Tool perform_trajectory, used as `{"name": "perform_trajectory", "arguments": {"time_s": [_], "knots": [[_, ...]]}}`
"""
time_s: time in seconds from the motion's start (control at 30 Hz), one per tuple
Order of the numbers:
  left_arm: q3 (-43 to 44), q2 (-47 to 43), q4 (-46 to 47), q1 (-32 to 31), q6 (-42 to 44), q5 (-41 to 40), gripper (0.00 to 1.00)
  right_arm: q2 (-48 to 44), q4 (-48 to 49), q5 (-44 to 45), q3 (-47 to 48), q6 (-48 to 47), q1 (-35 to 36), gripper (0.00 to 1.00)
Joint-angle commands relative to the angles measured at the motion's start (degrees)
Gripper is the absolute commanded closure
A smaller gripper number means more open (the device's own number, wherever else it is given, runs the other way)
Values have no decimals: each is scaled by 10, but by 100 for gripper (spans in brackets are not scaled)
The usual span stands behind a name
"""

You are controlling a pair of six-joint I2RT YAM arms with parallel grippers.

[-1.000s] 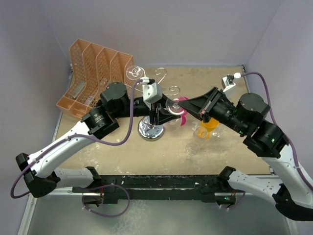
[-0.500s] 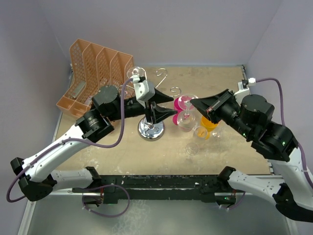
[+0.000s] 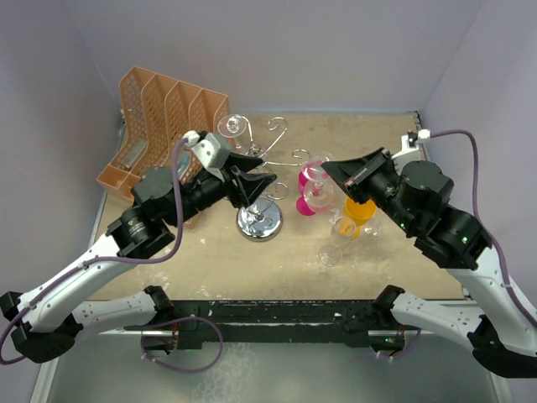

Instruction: Place the wine glass upside down on the wine glass rack

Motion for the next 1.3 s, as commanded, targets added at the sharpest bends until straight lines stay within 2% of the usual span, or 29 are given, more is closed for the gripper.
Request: {"name": "perform_trajectory", "arguments": {"time_s": [0.0,0.23,0.6,0.93,1.27], "knots": [[-19,-47,0,-2,-58,-105,53,14,110,-58,-26,-25,2,100],[-35,-105,-59,-2,-75,-168,53,28,189,-117,-75,-33,2,100],[-44,-149,-154,-2,-90,-270,53,61,228,-139,-96,-33,2,100],[-61,-179,-199,-2,-102,-298,53,91,271,-181,-103,-51,2,100],[-65,-176,-211,-2,-101,-290,53,91,280,-241,-113,-61,2,100]]}}
